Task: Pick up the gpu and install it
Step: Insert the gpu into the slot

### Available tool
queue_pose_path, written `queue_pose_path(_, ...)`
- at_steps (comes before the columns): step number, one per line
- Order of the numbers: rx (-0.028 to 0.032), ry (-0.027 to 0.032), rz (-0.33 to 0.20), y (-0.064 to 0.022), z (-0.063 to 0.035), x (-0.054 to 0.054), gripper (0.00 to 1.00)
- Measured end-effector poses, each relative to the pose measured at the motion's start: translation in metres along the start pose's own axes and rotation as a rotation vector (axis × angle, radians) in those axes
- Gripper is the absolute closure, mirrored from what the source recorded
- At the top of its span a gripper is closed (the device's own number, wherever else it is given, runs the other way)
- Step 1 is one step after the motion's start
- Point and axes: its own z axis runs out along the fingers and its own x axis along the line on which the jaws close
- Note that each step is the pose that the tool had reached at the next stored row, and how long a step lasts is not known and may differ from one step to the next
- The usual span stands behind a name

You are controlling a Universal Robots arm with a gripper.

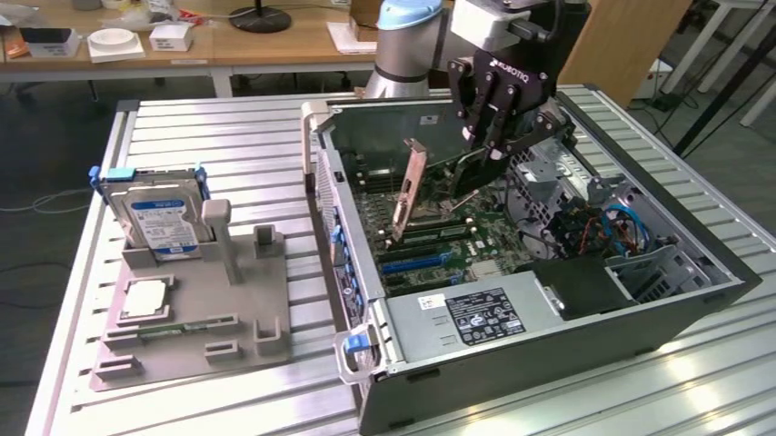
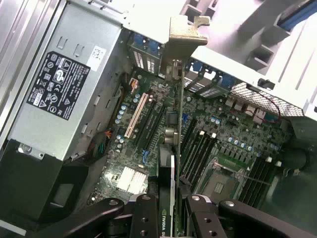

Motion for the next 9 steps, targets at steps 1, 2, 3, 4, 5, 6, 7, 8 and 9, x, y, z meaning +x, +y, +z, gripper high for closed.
queue_pose_path(1,-0.0001,0.0004,-0.008,0.0000,0.0001,0.0000,0.74)
queue_pose_path(2,-0.0001,0.0004,-0.008,0.0000,0.0001,0.0000,0.74)
queue_pose_path(3,-0.0002,0.0004,-0.008,0.0000,0.0001,0.0000,0.74)
queue_pose_path(4,-0.0002,0.0004,-0.008,0.0000,0.0001,0.0000,0.74)
queue_pose_path(5,-0.0002,0.0005,-0.008,0.0000,0.0001,0.0000,0.74)
queue_pose_path(6,-0.0001,0.0004,-0.008,0.0000,0.0001,0.0000,0.74)
queue_pose_path(7,-0.0001,0.0004,-0.008,0.0000,0.0001,0.0000,0.74)
queue_pose_path(8,-0.0001,0.0004,-0.008,0.0000,0.0001,0.0000,0.74)
queue_pose_path(9,-0.0002,0.0004,-0.008,0.0000,0.0001,0.0000,0.74)
